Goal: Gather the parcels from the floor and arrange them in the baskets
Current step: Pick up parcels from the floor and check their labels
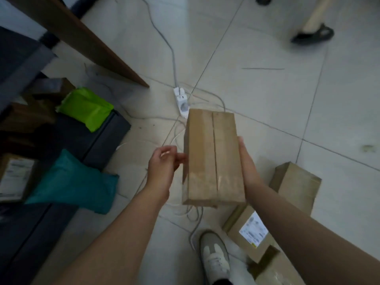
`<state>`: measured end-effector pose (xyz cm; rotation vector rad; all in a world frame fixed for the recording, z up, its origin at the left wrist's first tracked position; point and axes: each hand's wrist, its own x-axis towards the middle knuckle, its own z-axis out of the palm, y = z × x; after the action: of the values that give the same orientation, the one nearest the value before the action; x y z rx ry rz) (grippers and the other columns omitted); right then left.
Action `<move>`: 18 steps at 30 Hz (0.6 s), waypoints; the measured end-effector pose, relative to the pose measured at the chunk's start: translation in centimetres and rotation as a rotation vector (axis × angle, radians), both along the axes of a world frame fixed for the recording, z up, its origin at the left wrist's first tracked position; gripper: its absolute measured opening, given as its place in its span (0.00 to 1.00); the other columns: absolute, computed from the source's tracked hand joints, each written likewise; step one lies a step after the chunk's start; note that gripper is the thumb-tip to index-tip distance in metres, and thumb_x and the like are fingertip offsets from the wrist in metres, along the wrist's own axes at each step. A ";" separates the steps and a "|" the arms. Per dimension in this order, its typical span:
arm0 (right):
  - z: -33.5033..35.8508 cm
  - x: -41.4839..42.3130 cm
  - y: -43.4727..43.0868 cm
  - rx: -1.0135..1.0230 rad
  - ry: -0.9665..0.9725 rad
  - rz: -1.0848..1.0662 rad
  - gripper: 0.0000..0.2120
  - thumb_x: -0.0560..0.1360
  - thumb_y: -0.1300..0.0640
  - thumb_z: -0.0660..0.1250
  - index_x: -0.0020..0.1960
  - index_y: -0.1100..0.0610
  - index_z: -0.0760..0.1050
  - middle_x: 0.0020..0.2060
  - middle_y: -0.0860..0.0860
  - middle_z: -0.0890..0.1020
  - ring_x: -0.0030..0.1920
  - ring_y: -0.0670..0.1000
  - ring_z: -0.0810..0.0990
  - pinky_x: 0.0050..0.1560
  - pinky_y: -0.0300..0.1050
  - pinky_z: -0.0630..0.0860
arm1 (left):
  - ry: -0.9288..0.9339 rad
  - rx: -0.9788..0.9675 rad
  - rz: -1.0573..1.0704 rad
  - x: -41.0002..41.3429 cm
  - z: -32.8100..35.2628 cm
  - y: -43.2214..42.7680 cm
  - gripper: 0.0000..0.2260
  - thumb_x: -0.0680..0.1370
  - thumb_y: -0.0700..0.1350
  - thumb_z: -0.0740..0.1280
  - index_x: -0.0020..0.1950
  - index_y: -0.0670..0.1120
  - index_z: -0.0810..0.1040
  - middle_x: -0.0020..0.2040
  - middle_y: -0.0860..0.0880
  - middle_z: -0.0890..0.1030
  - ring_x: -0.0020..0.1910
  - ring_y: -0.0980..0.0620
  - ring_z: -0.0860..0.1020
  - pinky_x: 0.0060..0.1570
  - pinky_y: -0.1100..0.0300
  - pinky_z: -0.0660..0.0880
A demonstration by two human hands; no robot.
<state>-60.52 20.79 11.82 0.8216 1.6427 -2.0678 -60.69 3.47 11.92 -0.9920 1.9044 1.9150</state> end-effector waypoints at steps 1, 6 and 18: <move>1.1 1.4 0.0 -0.173 -0.048 -0.011 0.24 0.83 0.41 0.51 0.51 0.56 0.79 0.42 0.53 0.86 0.41 0.51 0.86 0.41 0.45 0.83 | -0.019 -0.022 -0.014 0.9 0.6 0.3 0.09 0.81 0.48 0.65 0.59 0.48 0.74 0.49 0.48 0.82 0.51 0.47 0.81 0.57 0.50 0.78; 2.8 6.0 0.7 -0.281 -0.165 0.077 0.22 0.81 0.40 0.56 0.57 0.55 0.79 0.49 0.57 0.86 0.46 0.55 0.86 0.43 0.50 0.83 | -0.283 -0.076 -0.148 5.5 2.7 0.3 0.40 0.68 0.72 0.67 0.75 0.54 0.64 0.67 0.50 0.73 0.61 0.47 0.76 0.59 0.48 0.74; 1.4 10.7 4.5 -0.308 -0.248 0.058 0.29 0.77 0.32 0.56 0.62 0.53 0.79 0.54 0.57 0.85 0.52 0.57 0.85 0.47 0.54 0.82 | -0.202 -0.067 -0.076 11.1 1.5 2.5 0.42 0.64 0.70 0.72 0.74 0.57 0.64 0.69 0.52 0.72 0.66 0.48 0.73 0.64 0.44 0.73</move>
<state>-49.87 25.26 13.21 0.8699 1.1685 -2.0168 -49.61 5.97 13.40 -1.0719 1.8723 1.6520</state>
